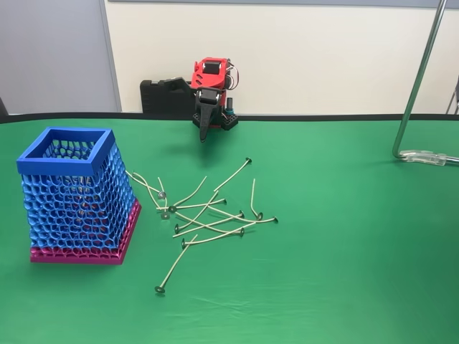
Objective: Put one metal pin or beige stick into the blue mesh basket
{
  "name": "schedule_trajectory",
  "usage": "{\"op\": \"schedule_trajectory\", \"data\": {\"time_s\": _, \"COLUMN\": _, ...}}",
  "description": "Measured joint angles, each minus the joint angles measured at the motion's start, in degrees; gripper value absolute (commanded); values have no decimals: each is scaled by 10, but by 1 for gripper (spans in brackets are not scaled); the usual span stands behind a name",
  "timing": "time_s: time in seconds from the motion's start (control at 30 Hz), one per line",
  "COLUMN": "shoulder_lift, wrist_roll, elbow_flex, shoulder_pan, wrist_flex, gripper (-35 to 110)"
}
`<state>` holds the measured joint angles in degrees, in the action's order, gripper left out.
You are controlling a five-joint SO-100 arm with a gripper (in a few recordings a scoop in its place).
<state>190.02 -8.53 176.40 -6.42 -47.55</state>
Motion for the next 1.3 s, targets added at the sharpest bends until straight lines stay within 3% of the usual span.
{"op": "schedule_trajectory", "data": {"time_s": 1.3, "shoulder_lift": 0, "wrist_roll": 21, "elbow_flex": 0, "shoulder_pan": 0, "wrist_flex": -21, "gripper": 1}}
